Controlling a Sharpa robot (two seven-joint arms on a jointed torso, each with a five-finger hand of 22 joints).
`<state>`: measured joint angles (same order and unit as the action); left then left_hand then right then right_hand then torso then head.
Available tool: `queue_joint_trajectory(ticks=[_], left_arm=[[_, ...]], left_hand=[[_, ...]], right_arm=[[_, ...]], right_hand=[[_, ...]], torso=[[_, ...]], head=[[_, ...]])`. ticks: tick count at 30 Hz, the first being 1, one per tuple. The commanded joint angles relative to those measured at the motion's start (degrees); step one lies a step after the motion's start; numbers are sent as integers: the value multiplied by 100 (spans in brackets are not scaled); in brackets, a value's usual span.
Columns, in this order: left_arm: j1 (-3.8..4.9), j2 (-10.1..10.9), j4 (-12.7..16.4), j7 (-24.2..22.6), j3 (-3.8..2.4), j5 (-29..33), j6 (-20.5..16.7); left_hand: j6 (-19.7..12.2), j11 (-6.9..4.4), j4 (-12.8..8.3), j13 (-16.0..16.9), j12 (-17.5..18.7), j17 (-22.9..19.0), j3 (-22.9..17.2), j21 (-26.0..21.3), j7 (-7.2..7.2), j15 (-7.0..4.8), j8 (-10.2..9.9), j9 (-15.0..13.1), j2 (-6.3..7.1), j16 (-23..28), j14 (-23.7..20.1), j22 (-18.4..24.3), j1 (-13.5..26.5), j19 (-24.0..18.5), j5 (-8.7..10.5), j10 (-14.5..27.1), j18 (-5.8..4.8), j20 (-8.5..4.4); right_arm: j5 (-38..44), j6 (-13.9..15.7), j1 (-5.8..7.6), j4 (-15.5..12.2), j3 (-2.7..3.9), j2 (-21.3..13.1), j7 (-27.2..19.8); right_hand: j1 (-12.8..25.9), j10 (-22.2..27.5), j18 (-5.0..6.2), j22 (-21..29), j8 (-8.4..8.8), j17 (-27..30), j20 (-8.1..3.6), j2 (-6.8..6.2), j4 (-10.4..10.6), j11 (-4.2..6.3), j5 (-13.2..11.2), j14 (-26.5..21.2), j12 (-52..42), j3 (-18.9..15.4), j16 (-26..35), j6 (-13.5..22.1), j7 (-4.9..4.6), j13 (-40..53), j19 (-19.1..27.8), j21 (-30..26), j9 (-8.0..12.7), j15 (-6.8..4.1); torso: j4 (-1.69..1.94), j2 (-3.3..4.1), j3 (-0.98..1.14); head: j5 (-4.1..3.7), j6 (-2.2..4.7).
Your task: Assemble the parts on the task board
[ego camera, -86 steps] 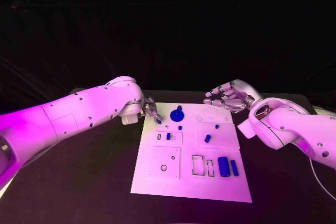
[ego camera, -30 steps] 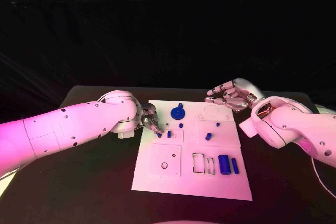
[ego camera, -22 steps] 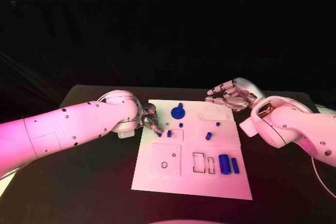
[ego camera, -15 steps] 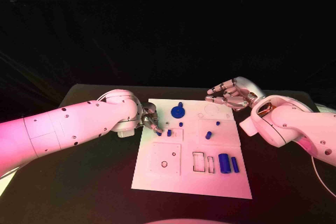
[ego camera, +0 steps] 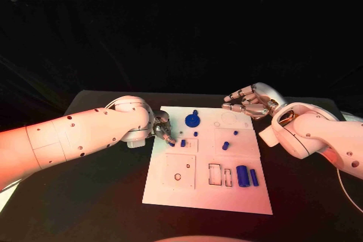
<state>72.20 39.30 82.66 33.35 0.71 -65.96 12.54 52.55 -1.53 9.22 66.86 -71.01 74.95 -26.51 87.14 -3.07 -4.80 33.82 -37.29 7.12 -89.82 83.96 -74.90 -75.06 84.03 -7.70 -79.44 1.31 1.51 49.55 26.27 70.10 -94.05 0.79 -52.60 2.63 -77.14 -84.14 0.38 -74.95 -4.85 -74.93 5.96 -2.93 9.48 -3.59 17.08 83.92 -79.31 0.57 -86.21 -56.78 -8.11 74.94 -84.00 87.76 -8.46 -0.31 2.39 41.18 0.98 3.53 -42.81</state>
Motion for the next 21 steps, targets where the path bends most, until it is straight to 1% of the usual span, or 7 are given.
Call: queue_joint_trajectory(ticks=[1,7,12,16,20,21], left_arm=[[-15,-29,11,24,11,-21,152],[-17,-81,-17,32,16,4,158],[-23,-132,-59,66,32,89,192],[-24,-156,-103,145,39,210,199],[-25,-176,-152,234,42,264,194],[-25,-183,-164,259,42,271,189]], left_hand=[[96,-13,-659,9,3,1505,-681,19,54,16,13,-11,11,-18,604,-1212,-29,429,-25,-43,-43,-5],[103,-12,-660,15,-2,1505,-690,17,54,17,11,-9,15,-18,604,-1211,-23,428,-29,-47,-42,-5],[128,-12,-640,43,-25,1505,-712,17,57,17,6,-6,17,-18,604,-1212,23,428,-32,-67,-42,-4],[195,-32,-571,88,-62,1505,-734,47,88,4,17,-18,13,-18,604,-1246,166,448,-93,-105,-52,-7],[251,-59,-527,118,-86,1505,-707,58,124,-17,25,-34,50,-18,604,-1260,299,456,-144,-132,-56,-19],[268,-66,-513,126,-92,1505,-693,61,134,-24,26,-38,60,-18,604,-1264,338,458,-146,-138,-57,-23]], right_arm=[[18,-69,-4,-12,0,0,-52],[18,-68,-4,-18,0,0,-53],[18,-68,-4,-27,0,-1,-53],[18,-66,-4,-32,0,-7,-51],[18,-63,-4,-38,0,-13,-49],[18,-63,-4,-39,0,-14,-48]], right_hand=[[17,-71,90,-1042,-4,-851,-39,63,0,34,18,454,14,-49,36,-53,-4,864,-235,-35,-9,-50],[17,-71,90,-1042,-4,-851,-39,63,0,34,18,454,14,-49,36,-53,-4,864,-235,-35,-9,-50],[17,-71,90,-1042,-4,-851,-39,63,0,34,18,454,14,-49,36,-53,-4,864,-235,-35,-9,-50],[17,-71,90,-1042,-4,-851,-39,63,0,34,18,454,14,-49,36,-53,-4,864,-235,-35,-9,-50],[17,-71,90,-1042,-4,-851,-39,63,0,34,18,454,14,-49,36,-53,-4,864,-235,-35,-9,-50],[17,-71,90,-1042,-4,-851,-39,63,0,34,18,454,14,-49,36,-53,-4,864,-235,-35,-9,-50]], torso=[[3,3,-1],[2,5,-1],[-4,3,1],[-3,3,2],[1,1,6],[1,2,3]], head=[[-4,4],[-2,-7],[-4,-14],[-13,-18],[-16,-22],[-16,-23]])
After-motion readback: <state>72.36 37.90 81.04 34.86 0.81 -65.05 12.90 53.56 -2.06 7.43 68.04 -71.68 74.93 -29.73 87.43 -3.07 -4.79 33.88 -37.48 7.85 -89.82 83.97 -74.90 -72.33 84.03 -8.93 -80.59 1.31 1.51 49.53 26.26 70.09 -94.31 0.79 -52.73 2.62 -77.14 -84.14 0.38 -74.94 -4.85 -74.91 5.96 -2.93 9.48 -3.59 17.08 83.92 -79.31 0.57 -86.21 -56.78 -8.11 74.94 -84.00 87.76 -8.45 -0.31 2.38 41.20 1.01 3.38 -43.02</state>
